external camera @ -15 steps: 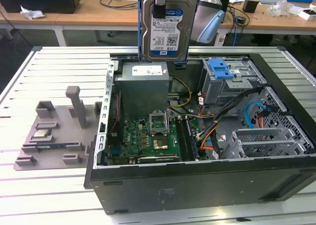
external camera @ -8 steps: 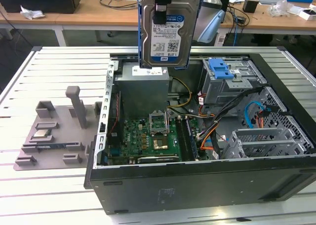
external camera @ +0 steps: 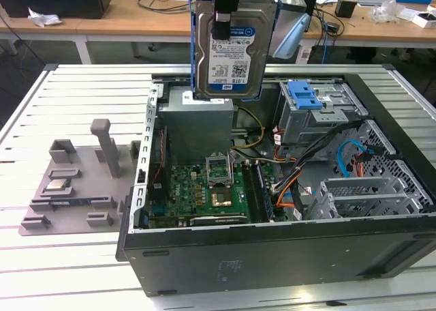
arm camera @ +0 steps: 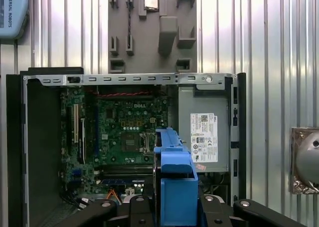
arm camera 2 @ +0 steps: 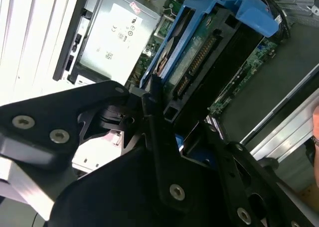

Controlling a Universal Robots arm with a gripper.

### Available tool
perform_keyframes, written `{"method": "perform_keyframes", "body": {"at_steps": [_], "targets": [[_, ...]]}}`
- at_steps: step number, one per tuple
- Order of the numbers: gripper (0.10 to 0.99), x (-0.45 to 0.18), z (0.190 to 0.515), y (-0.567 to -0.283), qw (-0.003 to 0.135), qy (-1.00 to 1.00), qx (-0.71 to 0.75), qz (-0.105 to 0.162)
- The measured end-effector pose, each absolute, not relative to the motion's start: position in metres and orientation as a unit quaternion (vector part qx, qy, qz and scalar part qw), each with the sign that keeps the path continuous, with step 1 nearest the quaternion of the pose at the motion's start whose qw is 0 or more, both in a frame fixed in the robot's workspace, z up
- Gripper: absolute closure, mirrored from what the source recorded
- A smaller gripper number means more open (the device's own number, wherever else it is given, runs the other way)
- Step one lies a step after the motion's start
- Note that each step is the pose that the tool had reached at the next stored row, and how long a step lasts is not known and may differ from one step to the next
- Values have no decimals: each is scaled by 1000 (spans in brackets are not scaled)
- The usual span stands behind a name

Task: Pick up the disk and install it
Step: 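Pick up the disk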

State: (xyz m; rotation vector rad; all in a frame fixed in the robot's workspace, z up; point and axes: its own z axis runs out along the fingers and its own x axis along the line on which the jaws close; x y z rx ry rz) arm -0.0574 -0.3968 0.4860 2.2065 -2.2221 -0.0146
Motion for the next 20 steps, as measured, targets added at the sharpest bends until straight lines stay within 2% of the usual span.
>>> {"method": "perform_keyframes", "body": {"at_steps": [20], "targets": [[725, -56, 473, -425, 9, -710, 705, -1]]}}
